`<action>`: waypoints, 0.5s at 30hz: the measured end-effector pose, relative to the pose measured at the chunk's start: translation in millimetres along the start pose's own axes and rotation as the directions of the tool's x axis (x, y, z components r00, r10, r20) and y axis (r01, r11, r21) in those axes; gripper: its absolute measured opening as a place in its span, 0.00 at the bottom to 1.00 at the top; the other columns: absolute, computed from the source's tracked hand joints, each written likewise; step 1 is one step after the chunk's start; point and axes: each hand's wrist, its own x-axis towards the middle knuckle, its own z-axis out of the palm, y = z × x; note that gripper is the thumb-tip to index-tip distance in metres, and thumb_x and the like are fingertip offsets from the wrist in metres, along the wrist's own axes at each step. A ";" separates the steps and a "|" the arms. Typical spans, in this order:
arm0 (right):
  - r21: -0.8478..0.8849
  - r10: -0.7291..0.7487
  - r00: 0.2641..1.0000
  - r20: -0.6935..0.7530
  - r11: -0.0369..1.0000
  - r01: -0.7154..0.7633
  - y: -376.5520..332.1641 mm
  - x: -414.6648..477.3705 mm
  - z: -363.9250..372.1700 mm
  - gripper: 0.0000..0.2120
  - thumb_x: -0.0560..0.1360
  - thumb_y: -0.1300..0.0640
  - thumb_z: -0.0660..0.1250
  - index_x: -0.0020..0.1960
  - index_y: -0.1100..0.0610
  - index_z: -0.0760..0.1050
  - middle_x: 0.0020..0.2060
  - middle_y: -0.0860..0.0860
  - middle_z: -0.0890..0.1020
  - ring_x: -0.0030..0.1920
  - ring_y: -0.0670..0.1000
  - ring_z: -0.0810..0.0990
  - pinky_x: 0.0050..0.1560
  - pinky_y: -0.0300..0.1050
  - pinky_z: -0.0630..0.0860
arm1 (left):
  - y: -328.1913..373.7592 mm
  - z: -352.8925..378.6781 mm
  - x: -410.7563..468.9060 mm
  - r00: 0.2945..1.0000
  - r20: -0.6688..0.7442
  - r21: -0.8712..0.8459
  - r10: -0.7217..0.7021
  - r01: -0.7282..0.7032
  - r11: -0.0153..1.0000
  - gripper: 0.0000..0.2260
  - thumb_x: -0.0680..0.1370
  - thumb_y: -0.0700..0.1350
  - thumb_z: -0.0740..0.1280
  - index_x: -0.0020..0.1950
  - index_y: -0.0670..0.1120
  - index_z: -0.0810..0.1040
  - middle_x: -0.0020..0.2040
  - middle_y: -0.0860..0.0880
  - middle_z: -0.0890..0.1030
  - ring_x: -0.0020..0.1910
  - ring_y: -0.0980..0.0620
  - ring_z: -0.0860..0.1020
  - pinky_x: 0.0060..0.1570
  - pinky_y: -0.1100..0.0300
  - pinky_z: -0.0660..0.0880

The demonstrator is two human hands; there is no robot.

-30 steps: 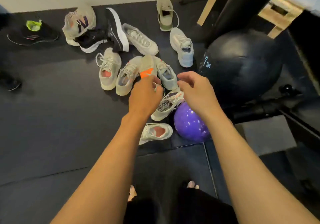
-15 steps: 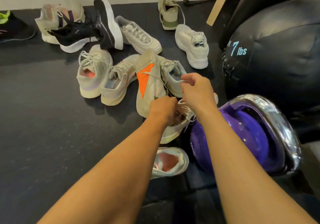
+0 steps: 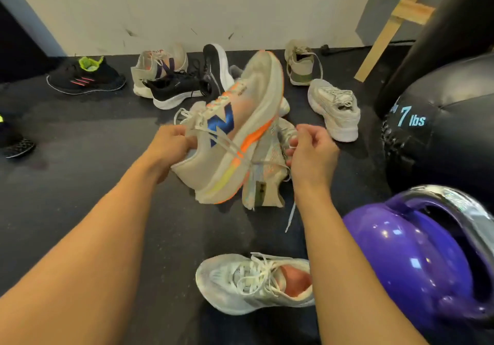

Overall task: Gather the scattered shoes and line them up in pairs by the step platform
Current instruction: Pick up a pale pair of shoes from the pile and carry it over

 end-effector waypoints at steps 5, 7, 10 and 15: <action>-0.469 0.336 0.929 0.152 0.852 -0.232 65.3 -4.4 26.4 0.21 0.76 0.55 0.62 0.68 0.56 0.68 0.62 0.56 0.74 0.58 0.56 0.74 0.58 0.53 0.73 | -27.1 -5.3 -1.8 0.892 -0.448 0.003 -0.054 0.062 0.998 0.12 0.74 0.46 0.67 0.32 0.43 0.75 0.31 0.48 0.72 0.33 0.48 0.69 0.32 0.54 0.69; -0.527 0.375 0.909 0.184 0.818 -0.231 79.3 -7.9 34.0 0.32 0.73 0.49 0.67 0.73 0.58 0.61 0.67 0.58 0.69 0.64 0.60 0.71 0.62 0.54 0.71 | -33.7 -1.0 -8.7 0.840 -0.539 0.080 -0.054 0.115 0.990 0.16 0.77 0.47 0.64 0.31 0.44 0.71 0.28 0.49 0.70 0.30 0.48 0.68 0.28 0.56 0.64; -0.491 0.448 0.887 0.113 0.801 -0.342 84.4 2.7 39.2 0.45 0.68 0.47 0.74 0.74 0.59 0.54 0.71 0.59 0.63 0.68 0.61 0.66 0.66 0.58 0.67 | -43.3 7.1 -19.6 0.811 -0.581 0.114 -0.071 0.167 0.979 0.15 0.78 0.48 0.62 0.33 0.45 0.74 0.33 0.46 0.75 0.35 0.43 0.73 0.31 0.56 0.64; -0.666 0.508 0.826 0.243 0.706 -0.238 82.9 10.0 35.4 0.43 0.67 0.44 0.75 0.73 0.59 0.60 0.70 0.57 0.68 0.69 0.60 0.67 0.68 0.58 0.64 | -45.2 15.4 -28.0 0.783 -0.622 0.181 -0.025 0.174 0.968 0.11 0.80 0.46 0.60 0.44 0.49 0.80 0.40 0.44 0.78 0.39 0.42 0.72 0.38 0.52 0.66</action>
